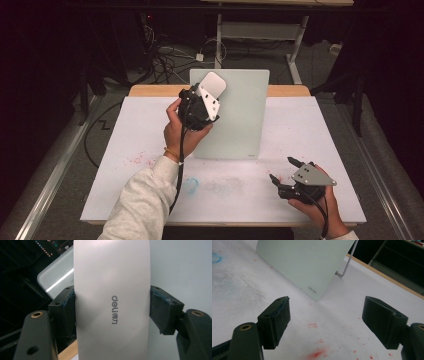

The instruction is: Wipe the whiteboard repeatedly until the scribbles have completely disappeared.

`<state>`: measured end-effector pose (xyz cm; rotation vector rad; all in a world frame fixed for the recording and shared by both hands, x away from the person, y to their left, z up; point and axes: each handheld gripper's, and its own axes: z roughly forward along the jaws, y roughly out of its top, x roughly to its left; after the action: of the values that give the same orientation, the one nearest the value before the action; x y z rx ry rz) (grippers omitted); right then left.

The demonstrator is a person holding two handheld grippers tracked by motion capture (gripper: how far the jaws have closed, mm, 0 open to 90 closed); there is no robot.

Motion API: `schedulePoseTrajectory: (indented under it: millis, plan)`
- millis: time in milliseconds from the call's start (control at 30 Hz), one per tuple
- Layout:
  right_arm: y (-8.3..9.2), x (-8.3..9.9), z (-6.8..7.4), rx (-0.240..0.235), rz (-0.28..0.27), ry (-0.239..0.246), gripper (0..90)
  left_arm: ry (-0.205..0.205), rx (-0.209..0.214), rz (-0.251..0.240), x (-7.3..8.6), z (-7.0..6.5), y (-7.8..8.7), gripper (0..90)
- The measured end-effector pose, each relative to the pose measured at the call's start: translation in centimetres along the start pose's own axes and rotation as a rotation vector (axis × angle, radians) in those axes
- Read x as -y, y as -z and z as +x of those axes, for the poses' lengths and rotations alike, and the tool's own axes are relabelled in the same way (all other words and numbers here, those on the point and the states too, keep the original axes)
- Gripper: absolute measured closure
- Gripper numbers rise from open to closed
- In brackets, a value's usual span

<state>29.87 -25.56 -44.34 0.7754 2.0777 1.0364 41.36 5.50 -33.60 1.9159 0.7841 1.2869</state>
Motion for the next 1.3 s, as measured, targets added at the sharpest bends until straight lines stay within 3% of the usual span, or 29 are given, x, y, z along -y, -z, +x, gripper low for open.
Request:
schedulePoseTrajectory:
  millis: [233,400,567,767,1133,1300]
  plan:
    - [-0.1,0.0,0.1,-0.005,0.005,-0.002,23.1,0.031,0.002,0.005,2.7,0.9,0.6,29.1]
    - [-0.1,0.0,0.2,-0.004,0.001,0.000,23.2,0.034,0.013,0.009,4.3,0.8,0.9,29.1]
    - [-0.1,-0.1,0.2,0.010,-0.010,-0.002,23.6,0.032,0.065,0.013,5.6,0.5,1.3,29.2]
    - [-0.2,0.0,0.3,0.002,-0.001,0.001,23.5,0.034,0.120,0.023,6.4,0.5,1.9,29.2]
    - [-0.3,0.0,0.3,-0.001,0.001,0.008,23.5,0.002,0.135,0.046,7.9,0.7,3.4,29.2]
    - [-0.3,-0.1,0.4,0.003,0.004,0.013,23.4,-0.008,0.174,0.058,8.5,0.7,4.1,29.2]
